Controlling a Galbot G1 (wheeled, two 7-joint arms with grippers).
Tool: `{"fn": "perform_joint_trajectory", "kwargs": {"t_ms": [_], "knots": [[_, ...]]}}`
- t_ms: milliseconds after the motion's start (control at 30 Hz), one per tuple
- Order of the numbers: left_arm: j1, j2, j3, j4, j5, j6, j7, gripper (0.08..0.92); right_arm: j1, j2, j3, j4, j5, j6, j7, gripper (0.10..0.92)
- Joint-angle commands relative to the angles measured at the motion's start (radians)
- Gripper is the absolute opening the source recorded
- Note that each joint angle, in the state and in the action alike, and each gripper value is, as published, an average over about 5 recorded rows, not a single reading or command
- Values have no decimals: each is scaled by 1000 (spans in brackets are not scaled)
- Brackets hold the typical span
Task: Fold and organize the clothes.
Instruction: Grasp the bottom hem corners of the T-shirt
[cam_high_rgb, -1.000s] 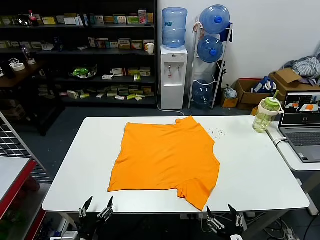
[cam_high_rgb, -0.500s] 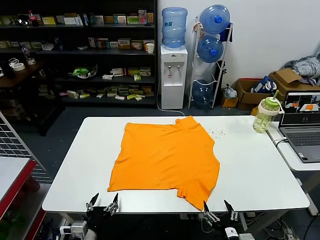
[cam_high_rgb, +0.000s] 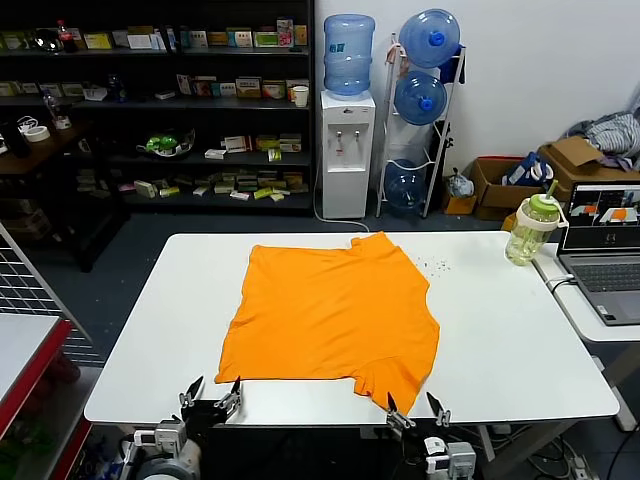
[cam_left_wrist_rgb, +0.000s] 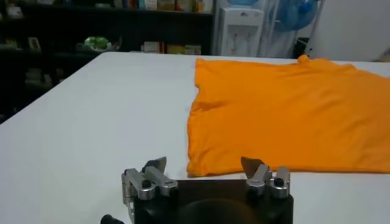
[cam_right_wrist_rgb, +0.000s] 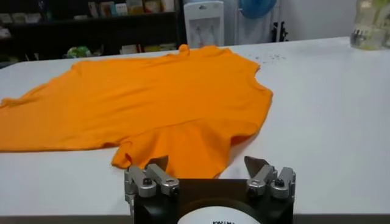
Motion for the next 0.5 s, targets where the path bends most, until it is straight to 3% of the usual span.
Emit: {"fn": "perform_joint_trajectory", "kwargs": {"t_ms": [33,500], "knots": [[-33,2,13,20,-12,19,-7,750,28,10,-19,-24,-13,-15,10,705],[-56,-5,34,37,-13,21,-16,352,8,3,-16,-12,-1,-13,16,316]]}}
